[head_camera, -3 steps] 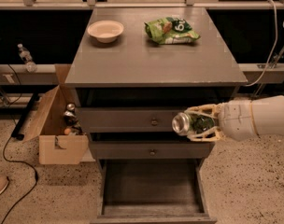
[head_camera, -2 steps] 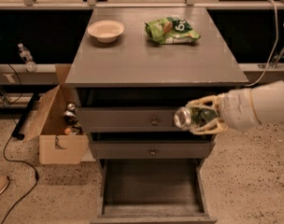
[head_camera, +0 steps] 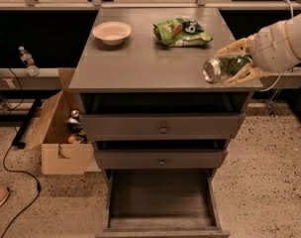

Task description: Pick green can from bottom drawer and place on counter

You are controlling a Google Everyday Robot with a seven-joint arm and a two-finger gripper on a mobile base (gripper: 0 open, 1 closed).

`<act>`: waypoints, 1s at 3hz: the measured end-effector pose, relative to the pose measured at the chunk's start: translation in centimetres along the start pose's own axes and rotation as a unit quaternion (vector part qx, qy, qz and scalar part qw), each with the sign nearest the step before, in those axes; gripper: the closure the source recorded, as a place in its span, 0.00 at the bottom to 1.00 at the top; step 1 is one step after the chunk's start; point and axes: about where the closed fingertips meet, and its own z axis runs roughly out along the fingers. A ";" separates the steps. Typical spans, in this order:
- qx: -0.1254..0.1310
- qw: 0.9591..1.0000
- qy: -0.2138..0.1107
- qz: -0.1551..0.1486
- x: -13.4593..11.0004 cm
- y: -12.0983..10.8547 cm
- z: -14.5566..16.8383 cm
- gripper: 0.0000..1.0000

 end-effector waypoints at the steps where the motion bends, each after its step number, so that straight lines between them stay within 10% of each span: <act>1: 0.009 1.000 0.000 -0.004 -0.1 -1.0 -0.5 1.00; 3: -0.018 0.999 0.026 -0.040 1.2 -4.5 1.3 1.00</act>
Offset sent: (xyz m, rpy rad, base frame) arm 0.0304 0.0121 0.0205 -0.0877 -0.0463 0.0333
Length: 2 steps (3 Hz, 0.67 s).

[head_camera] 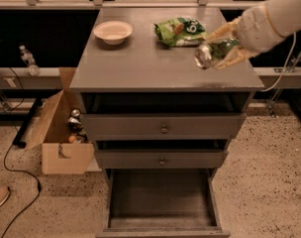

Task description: Pick green can from bottom drawer and place on counter

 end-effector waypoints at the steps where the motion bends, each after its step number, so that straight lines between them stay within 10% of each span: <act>1: -0.024 1.000 -0.006 -0.012 1.6 -2.8 2.6 1.00; 2: -0.042 0.999 -0.020 -0.009 3.2 -5.7 5.8 1.00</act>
Offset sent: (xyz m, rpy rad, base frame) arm 0.1235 0.0238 -0.0109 -0.0196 0.1011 0.0777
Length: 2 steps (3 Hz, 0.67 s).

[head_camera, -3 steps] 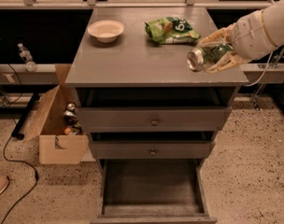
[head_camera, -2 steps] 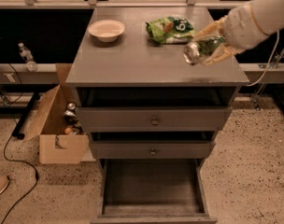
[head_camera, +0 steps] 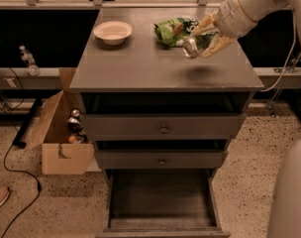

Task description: Pick green can from bottom drawer and place on counter

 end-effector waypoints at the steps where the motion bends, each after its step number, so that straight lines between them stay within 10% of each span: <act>1: -0.010 1.000 0.002 -0.002 0.3 -2.0 1.8 1.00; 2: -0.019 1.000 0.010 -0.007 0.0 -3.6 3.2 0.81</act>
Offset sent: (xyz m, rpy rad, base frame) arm 0.0553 0.0360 0.0056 -0.0892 0.0468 0.0267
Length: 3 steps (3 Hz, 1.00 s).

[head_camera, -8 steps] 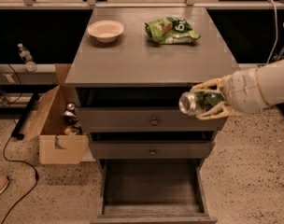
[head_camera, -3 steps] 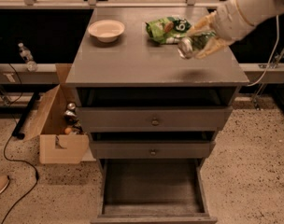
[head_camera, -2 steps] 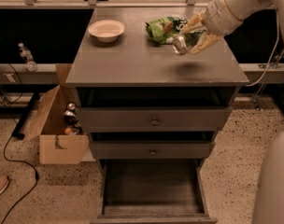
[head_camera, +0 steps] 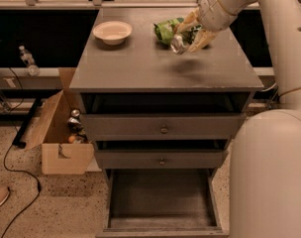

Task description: Pick green can from bottom drawer and place on counter

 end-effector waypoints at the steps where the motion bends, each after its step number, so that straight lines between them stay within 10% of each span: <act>1: -0.003 1.000 0.002 -0.002 -0.2 -1.1 0.9 0.58; 3: -0.007 1.000 -0.009 -0.002 -0.6 -2.2 2.6 0.04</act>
Offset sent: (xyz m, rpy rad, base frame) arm 0.0176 0.0096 0.0049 -0.0339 0.0595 0.0253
